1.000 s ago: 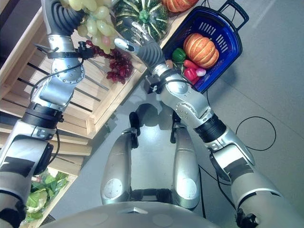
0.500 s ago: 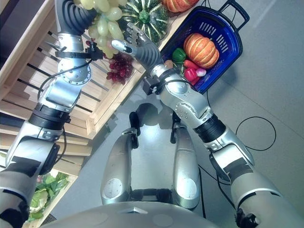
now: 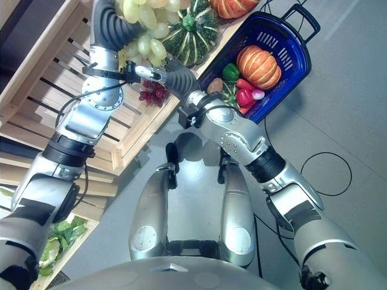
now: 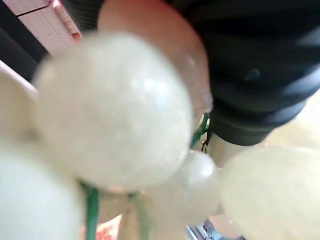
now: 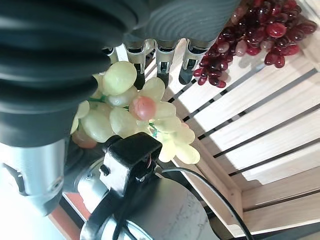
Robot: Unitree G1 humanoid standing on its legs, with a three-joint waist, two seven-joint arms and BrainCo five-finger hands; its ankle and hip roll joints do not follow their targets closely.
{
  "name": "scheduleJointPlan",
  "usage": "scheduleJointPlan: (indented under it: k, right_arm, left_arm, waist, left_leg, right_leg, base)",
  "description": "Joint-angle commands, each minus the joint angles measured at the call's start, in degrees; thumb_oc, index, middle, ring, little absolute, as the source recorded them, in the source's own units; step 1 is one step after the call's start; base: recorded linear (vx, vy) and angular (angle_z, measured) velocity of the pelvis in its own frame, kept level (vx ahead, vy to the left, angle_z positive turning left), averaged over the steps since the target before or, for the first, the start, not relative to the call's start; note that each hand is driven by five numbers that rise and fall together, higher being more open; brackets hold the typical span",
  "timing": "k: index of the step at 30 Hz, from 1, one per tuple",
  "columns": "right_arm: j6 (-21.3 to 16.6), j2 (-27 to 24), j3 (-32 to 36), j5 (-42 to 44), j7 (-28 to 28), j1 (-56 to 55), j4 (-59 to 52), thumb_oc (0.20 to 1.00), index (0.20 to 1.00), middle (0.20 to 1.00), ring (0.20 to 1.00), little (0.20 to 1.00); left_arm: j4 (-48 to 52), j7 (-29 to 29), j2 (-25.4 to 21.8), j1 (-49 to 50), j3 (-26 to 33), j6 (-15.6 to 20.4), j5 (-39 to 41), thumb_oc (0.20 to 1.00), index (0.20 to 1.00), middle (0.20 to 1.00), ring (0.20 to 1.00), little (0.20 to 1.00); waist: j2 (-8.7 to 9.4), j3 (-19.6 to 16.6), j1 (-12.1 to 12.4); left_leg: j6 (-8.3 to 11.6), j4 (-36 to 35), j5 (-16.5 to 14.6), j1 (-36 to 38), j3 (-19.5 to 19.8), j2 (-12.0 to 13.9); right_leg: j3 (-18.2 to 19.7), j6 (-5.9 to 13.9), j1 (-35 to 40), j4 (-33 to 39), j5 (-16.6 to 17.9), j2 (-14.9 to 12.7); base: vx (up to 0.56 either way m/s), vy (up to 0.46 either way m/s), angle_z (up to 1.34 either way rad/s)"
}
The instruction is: Pick up fruits and vegetables into the basket
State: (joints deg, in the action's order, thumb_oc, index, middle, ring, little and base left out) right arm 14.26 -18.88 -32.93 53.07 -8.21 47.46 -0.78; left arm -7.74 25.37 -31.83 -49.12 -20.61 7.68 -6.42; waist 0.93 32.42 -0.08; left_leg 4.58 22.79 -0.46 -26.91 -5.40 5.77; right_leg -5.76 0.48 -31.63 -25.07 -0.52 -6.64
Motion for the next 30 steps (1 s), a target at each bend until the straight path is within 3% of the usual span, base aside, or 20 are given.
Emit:
scheduleJointPlan:
  k: [1,9,18,22,30]
  right_arm:
    - [-2.9,8.3,-2.1,3.4,3.2,1.6,-8.0,1.000,1.000,1.000,1.000,1.000]
    - [-9.5,8.3,-1.0,-4.2,-0.4,0.8,-8.3,1.000,1.000,1.000,1.000,1.000]
    - [-11.1,7.1,1.1,-9.4,-1.1,1.4,-8.6,1.000,1.000,1.000,1.000,1.000]
    - [-11.2,6.8,1.5,-7.9,-0.2,1.8,-9.3,1.000,1.000,1.000,1.000,1.000]
    - [-9.4,6.2,3.6,7.4,2.4,1.0,-11.2,1.000,1.000,1.000,1.000,1.000]
  left_arm:
    - [7.2,-1.4,3.9,-1.8,-3.7,2.2,0.8,0.200,0.200,0.200,0.200,0.200]
    - [7.7,-2.9,5.9,0.6,-5.6,0.2,2.4,0.200,0.200,0.200,0.200,0.200]
    - [9.3,-3.0,6.7,3.1,-4.7,0.3,3.5,0.200,0.200,0.200,0.200,0.200]
    - [9.6,-3.7,6.6,3.2,-4.7,-0.1,3.8,0.200,0.200,0.200,0.200,0.200]
    - [10.9,-4.7,4.0,4.1,-4.0,1.7,-3.2,0.200,0.200,0.200,0.200,0.200]
  waist:
    - [0.61,-4.4,-0.2]
    - [1.10,-4.0,-0.3]
    - [0.56,-3.4,-0.3]
    - [0.47,-3.4,-0.2]
    - [0.30,-3.8,0.2]
  left_leg:
    - [-3.29,-1.1,-0.6,0.1,-2.3,-3.9]
    - [-3.40,-1.4,-0.6,0.4,-2.3,-3.7]
    - [-3.51,-1.4,-0.7,0.6,-2.5,-3.9]
    - [-3.50,-1.4,-0.7,0.7,-2.5,-3.9]
    - [-3.53,-1.5,-0.7,0.8,-2.5,-3.9]
  right_leg:
    - [-4.3,0.71,3.5,-0.8,-4.2,1.3]
    - [-4.3,1.00,3.8,-0.4,-3.9,1.4]
    - [-4.4,1.01,4.1,-0.2,-3.9,1.4]
    - [-4.7,1.09,4.1,-0.4,-3.9,1.2]
    - [-5.3,1.31,4.2,-0.6,-3.8,0.7]
  base:
    - [0.00,0.000,0.00]
    - [0.00,0.000,0.00]
    - [0.00,0.000,0.00]
    - [0.00,-0.001,0.01]
    - [0.00,-0.001,0.01]
